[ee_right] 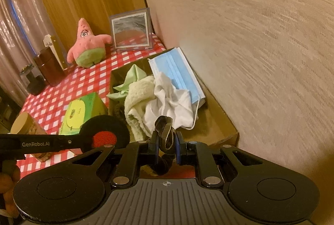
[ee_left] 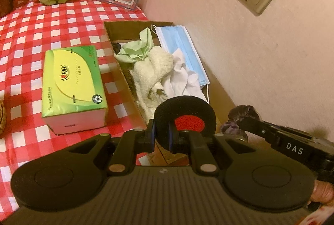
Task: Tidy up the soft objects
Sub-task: 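Carry the black disc and brown scrunchie over the cardboard tray with both tools, then open both tools to drop the disc and scrunchie into the tray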
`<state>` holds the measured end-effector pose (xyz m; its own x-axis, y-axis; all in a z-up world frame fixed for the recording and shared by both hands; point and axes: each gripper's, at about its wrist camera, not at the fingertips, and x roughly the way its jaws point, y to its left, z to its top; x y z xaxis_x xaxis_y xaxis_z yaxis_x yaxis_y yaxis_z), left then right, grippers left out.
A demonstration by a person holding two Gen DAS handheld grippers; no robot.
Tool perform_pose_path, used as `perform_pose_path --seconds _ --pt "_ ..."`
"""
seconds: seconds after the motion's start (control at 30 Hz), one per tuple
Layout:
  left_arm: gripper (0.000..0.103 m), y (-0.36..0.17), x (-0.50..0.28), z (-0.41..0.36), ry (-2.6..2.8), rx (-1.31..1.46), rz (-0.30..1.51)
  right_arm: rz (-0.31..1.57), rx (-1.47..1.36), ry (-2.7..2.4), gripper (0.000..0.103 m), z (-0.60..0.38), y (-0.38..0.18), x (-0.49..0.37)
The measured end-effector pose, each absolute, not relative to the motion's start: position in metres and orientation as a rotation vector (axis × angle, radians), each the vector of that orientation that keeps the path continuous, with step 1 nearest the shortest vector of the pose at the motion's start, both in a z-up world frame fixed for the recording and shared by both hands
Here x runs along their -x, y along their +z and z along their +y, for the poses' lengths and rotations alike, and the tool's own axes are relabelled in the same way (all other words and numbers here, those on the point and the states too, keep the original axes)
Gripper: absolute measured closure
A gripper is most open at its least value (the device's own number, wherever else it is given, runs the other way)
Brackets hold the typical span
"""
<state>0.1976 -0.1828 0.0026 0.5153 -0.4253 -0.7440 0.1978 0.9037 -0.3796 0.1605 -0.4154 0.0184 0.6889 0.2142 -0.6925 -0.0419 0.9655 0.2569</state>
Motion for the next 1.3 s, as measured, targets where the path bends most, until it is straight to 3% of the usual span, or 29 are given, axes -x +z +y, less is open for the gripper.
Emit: perform_pose_path --seconds 0.73,0.83,1.3 --pt "0.090 -0.016 -0.242 -0.208 -0.403 0.248 1.006 0.815 -0.187 0.117 0.088 -0.423 0.007 -0.196" --pt "0.071 -0.016 -0.244 -0.211 -0.403 0.243 1.005 0.817 -0.187 0.115 0.088 -0.424 0.006 -0.201" --pt "0.058 0.010 -0.227 -0.175 -0.354 0.285 0.914 0.833 -0.215 0.143 0.087 -0.423 0.000 -0.213"
